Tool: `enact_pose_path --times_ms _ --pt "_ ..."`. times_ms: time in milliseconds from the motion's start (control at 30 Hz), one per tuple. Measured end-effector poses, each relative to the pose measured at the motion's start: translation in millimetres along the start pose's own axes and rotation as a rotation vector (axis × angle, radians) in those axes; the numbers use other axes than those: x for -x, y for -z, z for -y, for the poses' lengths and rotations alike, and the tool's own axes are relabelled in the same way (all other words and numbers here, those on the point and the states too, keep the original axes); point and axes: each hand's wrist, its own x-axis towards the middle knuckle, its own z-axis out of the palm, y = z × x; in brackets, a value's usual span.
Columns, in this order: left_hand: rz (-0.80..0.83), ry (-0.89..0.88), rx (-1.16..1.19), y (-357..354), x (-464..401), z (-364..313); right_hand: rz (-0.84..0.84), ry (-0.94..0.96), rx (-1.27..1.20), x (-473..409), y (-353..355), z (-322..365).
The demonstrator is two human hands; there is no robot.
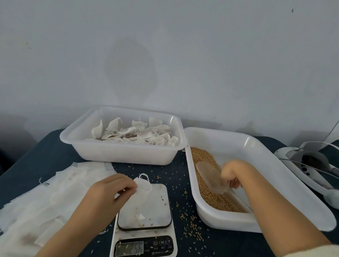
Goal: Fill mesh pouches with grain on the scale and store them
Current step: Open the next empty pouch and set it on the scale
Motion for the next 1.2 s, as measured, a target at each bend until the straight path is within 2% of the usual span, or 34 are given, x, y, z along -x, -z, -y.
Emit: enact_pose_path --times_ms 133,233,333,467,633,700,867,1067,1200 --pt "0.006 0.001 -0.003 -2.1 0.9 -0.1 0.065 0.045 -0.177 3.7 3.4 -3.0" --pt "-0.003 -0.007 0.0 -3.3 0.8 0.5 0.113 0.059 -0.041 10.8 -1.0 -0.7" --pt "-0.002 -0.017 0.004 -4.4 -0.7 0.1 0.03 0.056 0.1 12.6 -12.6 6.3" --pt "0.003 -0.022 0.005 -4.2 -0.4 -1.7 -0.031 0.069 -0.047 21.6 -2.4 -0.1" --pt "-0.004 0.009 0.014 -4.2 -0.3 -0.9 -0.174 0.116 -0.114 38.4 28.4 -15.5" --pt "-0.007 0.001 0.016 -4.8 -1.5 -2.6 -0.156 0.116 -0.14 44.7 32.8 -16.5" --pt "-0.018 -0.017 0.03 -4.6 -1.5 -5.5 -0.052 0.064 0.002 59.5 31.2 -14.8" --pt "-0.024 -0.005 0.029 -4.4 0.3 -5.1 0.022 0.063 -0.054 61.6 18.7 -7.8" --pt "-0.018 -0.014 0.032 -6.2 -1.8 -6.2 -0.153 0.123 0.01 46.6 -5.8 9.1"
